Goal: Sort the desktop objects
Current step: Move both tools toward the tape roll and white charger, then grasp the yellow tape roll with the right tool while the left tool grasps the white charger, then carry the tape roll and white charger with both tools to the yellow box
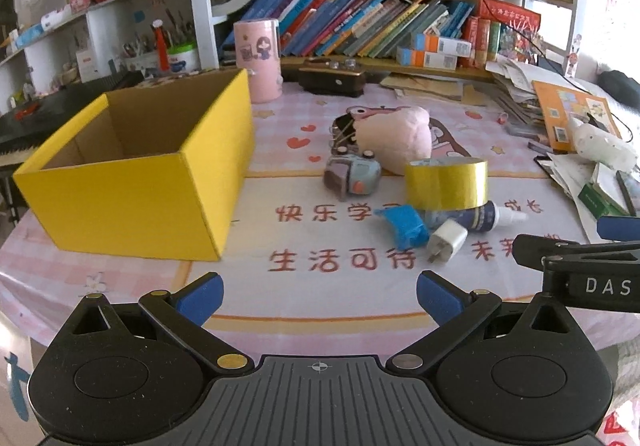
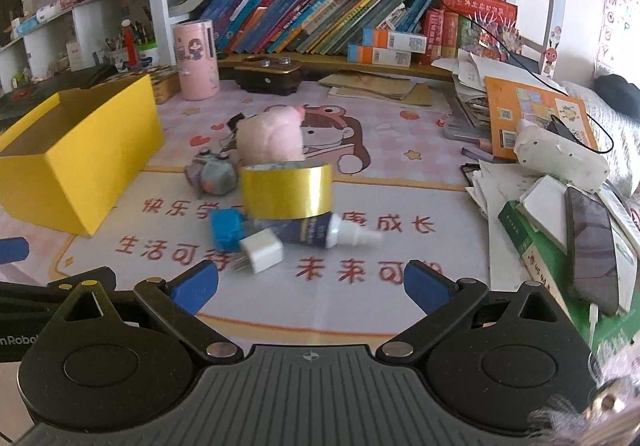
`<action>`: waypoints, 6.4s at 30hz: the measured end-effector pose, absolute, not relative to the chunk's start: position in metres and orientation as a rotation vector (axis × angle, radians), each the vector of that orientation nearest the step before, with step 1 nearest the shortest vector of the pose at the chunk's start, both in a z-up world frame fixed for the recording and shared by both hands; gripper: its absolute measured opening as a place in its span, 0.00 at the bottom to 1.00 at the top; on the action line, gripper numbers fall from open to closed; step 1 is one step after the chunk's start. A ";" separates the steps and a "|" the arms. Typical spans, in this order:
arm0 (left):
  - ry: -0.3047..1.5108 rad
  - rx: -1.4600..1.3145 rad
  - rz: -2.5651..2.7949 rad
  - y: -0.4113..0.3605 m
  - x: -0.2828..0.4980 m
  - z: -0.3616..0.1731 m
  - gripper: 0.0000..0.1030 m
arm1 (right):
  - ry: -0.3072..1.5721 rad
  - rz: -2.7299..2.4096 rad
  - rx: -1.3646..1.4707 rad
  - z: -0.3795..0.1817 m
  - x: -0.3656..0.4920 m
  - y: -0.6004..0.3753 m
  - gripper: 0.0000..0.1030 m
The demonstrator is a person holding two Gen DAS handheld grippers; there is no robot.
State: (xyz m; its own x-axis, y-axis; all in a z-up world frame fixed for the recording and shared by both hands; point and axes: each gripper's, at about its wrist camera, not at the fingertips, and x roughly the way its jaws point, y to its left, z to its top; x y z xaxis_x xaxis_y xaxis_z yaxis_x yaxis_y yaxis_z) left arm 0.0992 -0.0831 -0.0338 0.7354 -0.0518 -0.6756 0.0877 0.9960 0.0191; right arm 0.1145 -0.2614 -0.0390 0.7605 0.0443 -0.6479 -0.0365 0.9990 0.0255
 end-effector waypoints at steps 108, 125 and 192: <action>0.631 -0.240 -0.173 -0.074 0.097 0.013 0.38 | 0.698 0.422 0.017 -0.002 0.158 -0.268 0.84; 0.672 -0.284 -0.270 0.014 0.033 -0.001 0.38 | 0.766 0.319 0.012 -0.009 0.061 -0.183 0.84; 0.639 -0.369 -0.118 0.170 -0.039 -0.006 0.38 | 0.791 0.509 -0.075 -0.014 0.011 -0.012 0.84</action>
State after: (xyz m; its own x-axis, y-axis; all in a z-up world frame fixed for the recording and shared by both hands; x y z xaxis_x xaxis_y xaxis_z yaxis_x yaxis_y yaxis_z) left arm -0.0392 0.1698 -0.0064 0.7987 -0.2198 -0.5602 -0.0053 0.9283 -0.3718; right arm 0.0110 -0.0120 -0.0135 0.5894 0.4094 -0.6964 -0.4644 0.8771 0.1226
